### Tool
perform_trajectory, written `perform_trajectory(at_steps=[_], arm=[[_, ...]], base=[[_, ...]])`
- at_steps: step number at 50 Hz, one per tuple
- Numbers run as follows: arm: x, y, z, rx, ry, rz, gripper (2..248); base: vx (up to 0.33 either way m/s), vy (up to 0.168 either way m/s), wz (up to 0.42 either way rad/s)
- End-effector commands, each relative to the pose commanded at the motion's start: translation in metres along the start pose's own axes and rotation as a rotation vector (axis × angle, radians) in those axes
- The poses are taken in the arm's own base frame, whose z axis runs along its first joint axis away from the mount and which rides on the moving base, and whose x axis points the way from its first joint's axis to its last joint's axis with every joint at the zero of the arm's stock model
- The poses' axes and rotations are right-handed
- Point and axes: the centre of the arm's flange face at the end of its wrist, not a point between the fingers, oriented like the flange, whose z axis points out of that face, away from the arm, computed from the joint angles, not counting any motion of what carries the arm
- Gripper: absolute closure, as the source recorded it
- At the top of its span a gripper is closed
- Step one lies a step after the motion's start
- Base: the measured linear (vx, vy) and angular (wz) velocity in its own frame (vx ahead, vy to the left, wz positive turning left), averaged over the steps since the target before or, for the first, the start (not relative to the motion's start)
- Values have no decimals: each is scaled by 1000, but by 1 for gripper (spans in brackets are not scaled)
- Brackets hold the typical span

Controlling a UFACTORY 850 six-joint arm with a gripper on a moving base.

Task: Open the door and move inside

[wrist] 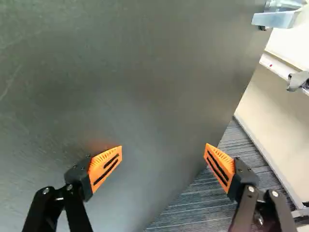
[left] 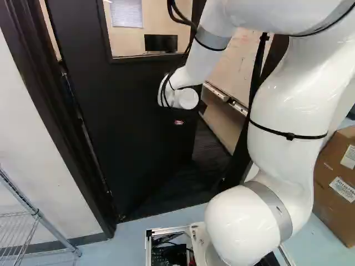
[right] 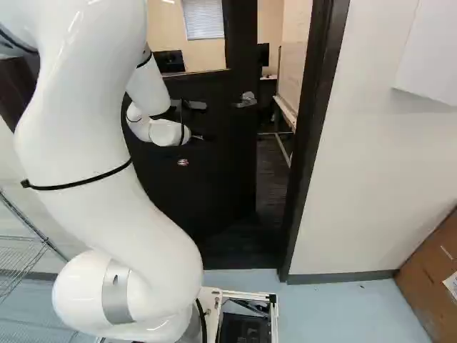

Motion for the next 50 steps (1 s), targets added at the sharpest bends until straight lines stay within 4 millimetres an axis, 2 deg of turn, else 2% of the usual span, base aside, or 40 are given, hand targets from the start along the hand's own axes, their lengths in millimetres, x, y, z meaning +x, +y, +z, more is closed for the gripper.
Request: perform_trajectory(at_steps=[50], arm=[[4,-33,21,50,2,-22,3]], base=[[0,0,0]])
